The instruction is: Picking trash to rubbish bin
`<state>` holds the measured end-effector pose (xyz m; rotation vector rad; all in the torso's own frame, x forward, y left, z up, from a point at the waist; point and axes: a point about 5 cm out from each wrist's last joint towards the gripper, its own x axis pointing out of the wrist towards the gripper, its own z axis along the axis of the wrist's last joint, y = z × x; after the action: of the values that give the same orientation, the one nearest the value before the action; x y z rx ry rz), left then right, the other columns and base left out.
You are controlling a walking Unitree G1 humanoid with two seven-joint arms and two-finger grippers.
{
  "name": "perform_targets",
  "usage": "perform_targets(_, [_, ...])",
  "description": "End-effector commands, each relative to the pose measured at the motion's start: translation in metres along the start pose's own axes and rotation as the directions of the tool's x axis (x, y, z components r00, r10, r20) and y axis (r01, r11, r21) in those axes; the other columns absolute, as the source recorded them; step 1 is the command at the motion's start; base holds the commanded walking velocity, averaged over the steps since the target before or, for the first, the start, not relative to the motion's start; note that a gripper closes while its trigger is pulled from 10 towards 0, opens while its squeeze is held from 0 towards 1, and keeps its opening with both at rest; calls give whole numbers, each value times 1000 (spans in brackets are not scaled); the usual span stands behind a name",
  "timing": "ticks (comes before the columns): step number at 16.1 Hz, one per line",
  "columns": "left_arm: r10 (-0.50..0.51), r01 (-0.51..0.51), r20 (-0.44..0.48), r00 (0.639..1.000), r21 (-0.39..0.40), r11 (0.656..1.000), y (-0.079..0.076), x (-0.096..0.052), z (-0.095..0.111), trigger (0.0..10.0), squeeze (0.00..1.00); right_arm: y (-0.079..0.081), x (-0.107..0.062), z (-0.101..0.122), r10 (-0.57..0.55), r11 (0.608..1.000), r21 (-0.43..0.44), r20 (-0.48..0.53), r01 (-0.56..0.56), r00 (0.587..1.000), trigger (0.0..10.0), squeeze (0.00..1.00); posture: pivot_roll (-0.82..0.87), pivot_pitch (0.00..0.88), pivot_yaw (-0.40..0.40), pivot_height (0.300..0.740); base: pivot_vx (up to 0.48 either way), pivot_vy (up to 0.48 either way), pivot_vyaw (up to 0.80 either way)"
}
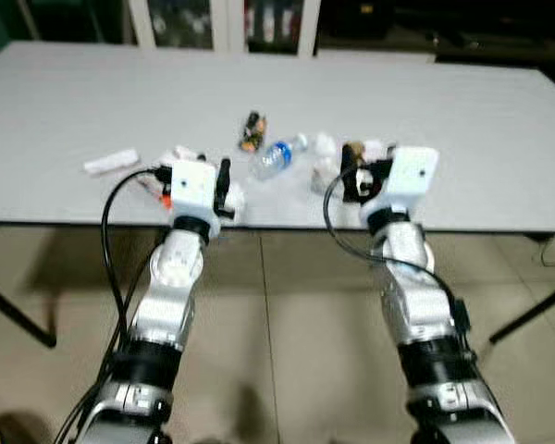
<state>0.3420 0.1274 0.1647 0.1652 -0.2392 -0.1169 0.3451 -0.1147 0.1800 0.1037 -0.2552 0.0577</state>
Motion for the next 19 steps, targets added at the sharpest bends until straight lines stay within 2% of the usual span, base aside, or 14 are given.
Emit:
perform_targets(1, [-21, 21, 12, 1000, -2, 1000, -9, 3, 5, 10000, 0, -11, 1, 3, -32, 999, -10, 10, 32, 999, 10000, 0, 14, 68, -41, 740, 480, 0, 0])
perform_targets(8, [-34, 34, 14, 999, 13, 999, -11, 3, 5, 10000, 0, -12, 1, 2, -46, 999, 19, -2, 46, 999, 10000, 0, 15, 69, -39, 740, 480, 0, 0])
perform_targets(12, [-37, 37, 15, 999, 10, 999, -11, 3, 6, 10000, 0, -12, 2, 3, -44, 999, 23, 8, 43, 999, 10000, 0, 17, 66, -38, 740, 480, 0, -711])
perform_targets(17, [-41, 41, 22, 999, 0, 999, -12, 3, 7, 10000, 0, -12, 2, 3, -47, 999, 19, 11, 47, 999, 10000, 0, 16, 63, -38, 740, 480, 0, 0])
perform_targets(19, [-35, 36, 23, 999, -8, 999, -12, 3, 7, 10000, 0, -12, 2, 3, -49, 999, 19, 10, 49, 999, 10000, 0, 15, 65, -38, 740, 157, 0, 0])
